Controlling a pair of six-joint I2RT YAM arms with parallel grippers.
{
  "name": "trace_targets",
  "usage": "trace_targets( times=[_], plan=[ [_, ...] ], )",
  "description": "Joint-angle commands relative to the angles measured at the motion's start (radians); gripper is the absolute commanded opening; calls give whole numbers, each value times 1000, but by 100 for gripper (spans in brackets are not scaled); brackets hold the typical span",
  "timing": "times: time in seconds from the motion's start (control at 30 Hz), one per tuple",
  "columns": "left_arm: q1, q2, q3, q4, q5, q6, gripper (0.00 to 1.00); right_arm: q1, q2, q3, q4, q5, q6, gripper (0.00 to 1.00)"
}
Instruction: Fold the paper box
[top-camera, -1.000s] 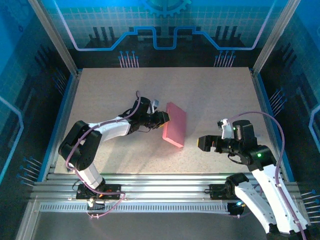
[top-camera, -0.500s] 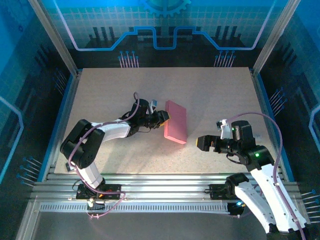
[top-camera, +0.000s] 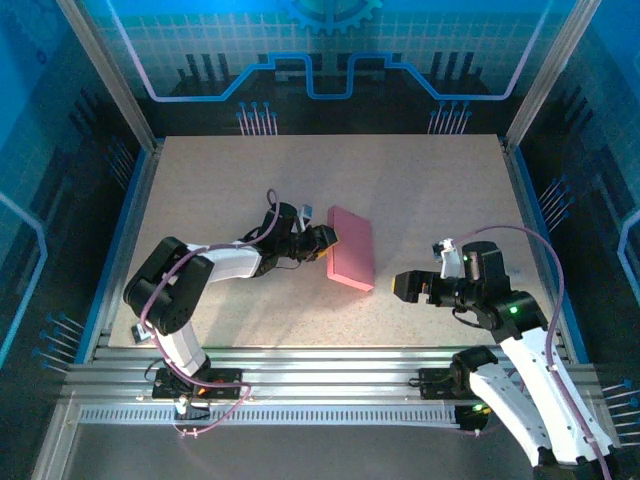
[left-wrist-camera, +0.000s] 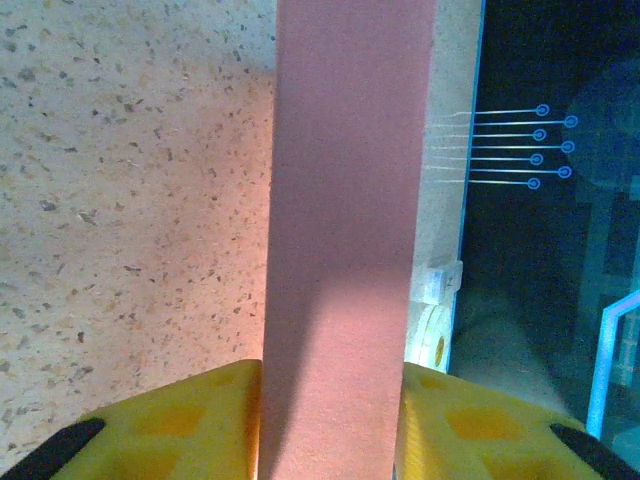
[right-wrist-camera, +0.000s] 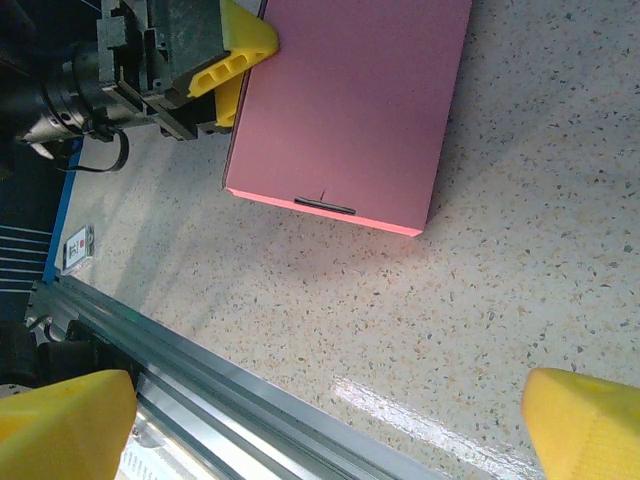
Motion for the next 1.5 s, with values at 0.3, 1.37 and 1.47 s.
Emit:
trace_targets(
  times=[0.3, 1.37, 1.47],
  plan=[
    [10, 3, -13, -84, -42, 57, 44, 1, -3, -17, 10, -13, 6, 100],
    [15, 103, 140, -370, -100, 223, 53, 1, 4, -16, -14, 1, -6, 100],
    [20, 103, 144, -374, -97, 228, 56, 1, 5, -16, -14, 0, -8, 100]
  ],
)
